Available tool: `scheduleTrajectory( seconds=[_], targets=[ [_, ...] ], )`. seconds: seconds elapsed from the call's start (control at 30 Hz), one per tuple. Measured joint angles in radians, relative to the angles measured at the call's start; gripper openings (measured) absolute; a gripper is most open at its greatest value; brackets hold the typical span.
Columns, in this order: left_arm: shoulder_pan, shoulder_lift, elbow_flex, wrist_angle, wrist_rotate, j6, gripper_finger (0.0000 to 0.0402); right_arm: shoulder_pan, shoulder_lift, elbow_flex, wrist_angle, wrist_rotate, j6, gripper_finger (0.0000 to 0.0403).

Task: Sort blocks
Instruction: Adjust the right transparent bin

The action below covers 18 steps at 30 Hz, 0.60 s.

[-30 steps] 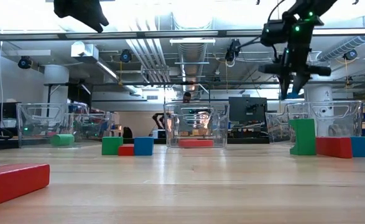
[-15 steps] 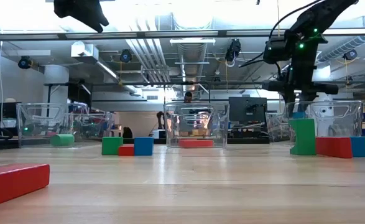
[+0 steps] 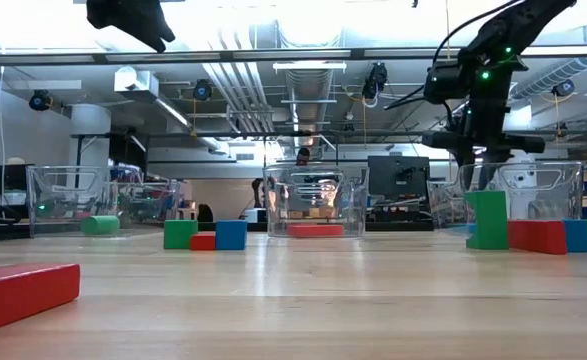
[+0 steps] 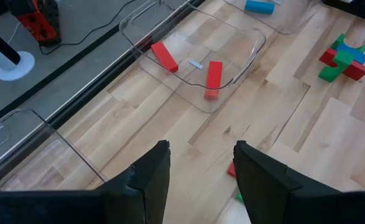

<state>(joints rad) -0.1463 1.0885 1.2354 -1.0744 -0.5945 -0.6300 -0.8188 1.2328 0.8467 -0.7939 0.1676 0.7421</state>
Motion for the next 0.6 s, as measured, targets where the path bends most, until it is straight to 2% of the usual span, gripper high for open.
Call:
scheduleTrajectory(
  seconds=[0.2,0.37,0.47,0.6],
  targets=[
    [0.000,0.000,0.000,0.000,0.000,0.000,0.0155,0.022,-0.014,0.031,-0.006,-0.030,-0.036,0.0054],
    [0.000,0.000,0.000,0.000,0.000,0.000,0.0155,0.094,-0.034,0.113,-0.023,-0.130,-0.062,0.0014],
    [0.002,0.000,0.000,0.000,0.000,0.000,0.0155,0.174,-0.035,0.174,-0.088,-0.196,-0.064,0.0011],
    [0.004,0.000,0.000,0.000,0.000,0.000,0.0155,0.292,-0.035,0.234,-0.244,-0.229,-0.069,0.0012]
  ],
)
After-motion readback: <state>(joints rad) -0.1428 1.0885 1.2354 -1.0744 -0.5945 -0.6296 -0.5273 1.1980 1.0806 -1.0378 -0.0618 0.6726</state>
